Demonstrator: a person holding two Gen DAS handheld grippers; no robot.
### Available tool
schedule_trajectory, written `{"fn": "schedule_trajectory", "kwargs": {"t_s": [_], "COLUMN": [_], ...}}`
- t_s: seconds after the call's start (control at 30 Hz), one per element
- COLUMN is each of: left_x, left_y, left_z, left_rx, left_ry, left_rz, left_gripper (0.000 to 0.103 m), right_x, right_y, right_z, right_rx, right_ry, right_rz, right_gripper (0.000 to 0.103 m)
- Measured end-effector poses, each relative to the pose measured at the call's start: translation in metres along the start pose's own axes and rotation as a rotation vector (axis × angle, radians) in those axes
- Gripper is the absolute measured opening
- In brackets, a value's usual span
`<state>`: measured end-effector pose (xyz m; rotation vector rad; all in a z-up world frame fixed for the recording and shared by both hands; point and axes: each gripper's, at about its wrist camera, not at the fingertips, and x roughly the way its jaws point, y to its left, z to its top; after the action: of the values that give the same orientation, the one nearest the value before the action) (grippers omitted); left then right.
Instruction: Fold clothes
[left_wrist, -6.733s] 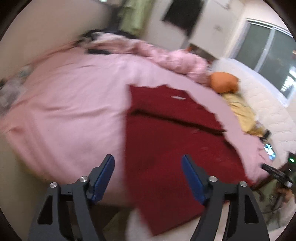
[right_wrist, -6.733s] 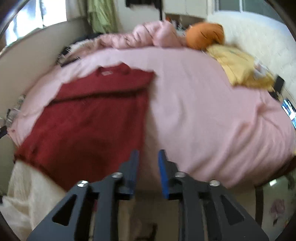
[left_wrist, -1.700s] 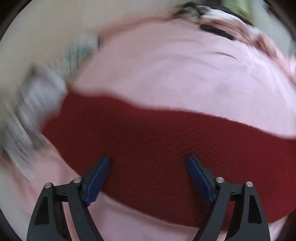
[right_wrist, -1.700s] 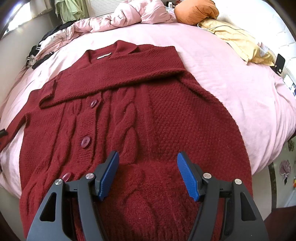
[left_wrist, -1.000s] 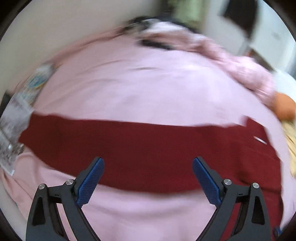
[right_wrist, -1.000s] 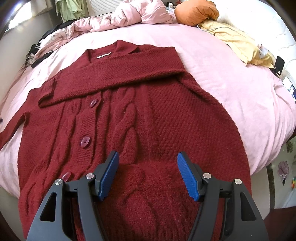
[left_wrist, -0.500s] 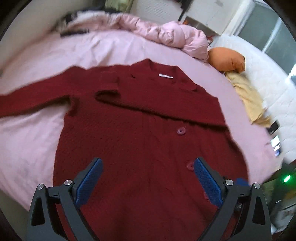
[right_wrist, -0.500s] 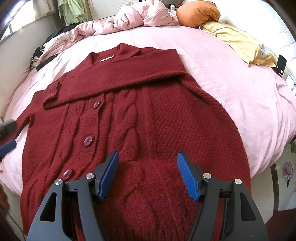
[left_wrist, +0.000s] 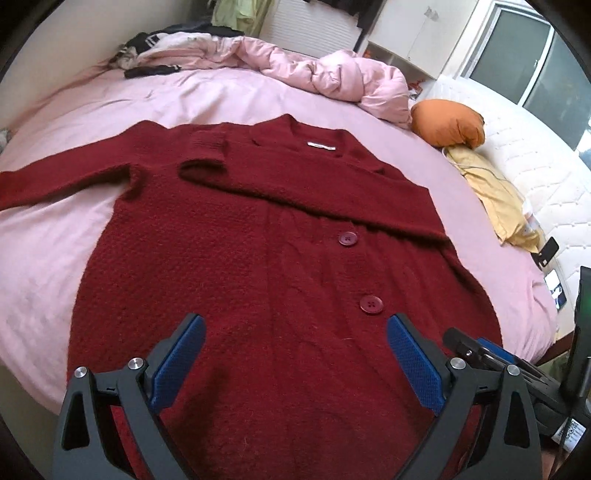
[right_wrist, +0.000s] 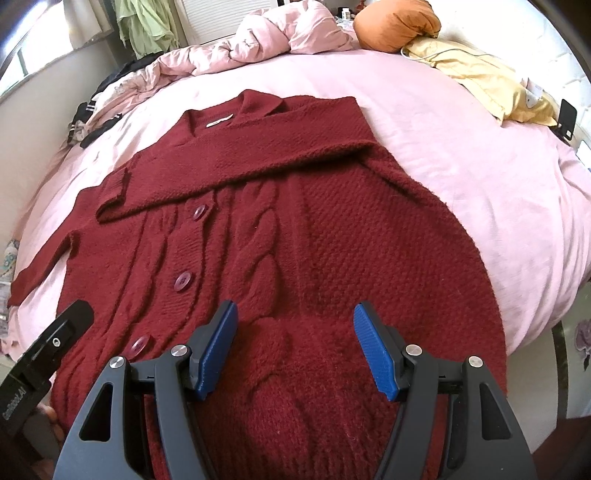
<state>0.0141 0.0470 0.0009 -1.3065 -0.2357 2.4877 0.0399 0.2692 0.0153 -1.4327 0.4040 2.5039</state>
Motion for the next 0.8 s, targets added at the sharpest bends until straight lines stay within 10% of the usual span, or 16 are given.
{"fn": "schedule_trajectory", "kwargs": {"t_s": [0.33,0.6,0.8], "left_x": [0.000,-0.009,-0.019], "left_y": [0.005,0.018,0.028], "left_z": [0.000,-0.005,-0.010], "left_rx": [-0.003,-0.107,-0.176], "left_ry": [0.019,-0.052,-0.131], "left_rz": [-0.019,-0.011,-0.060], "left_gripper": [0.099,0.099,0.099], "right_x": [-0.007,-0.068,-0.038], "right_y": [0.009,0.039,0.088], "right_z": [0.013,0.084,0.127], "right_rx": [-0.151,-0.498,-0.723], "right_ry": [0.086,-0.067,-0.095], "right_rz": [0.091,0.064,0.038], "right_gripper": [0.066,0.066,0.073]}}
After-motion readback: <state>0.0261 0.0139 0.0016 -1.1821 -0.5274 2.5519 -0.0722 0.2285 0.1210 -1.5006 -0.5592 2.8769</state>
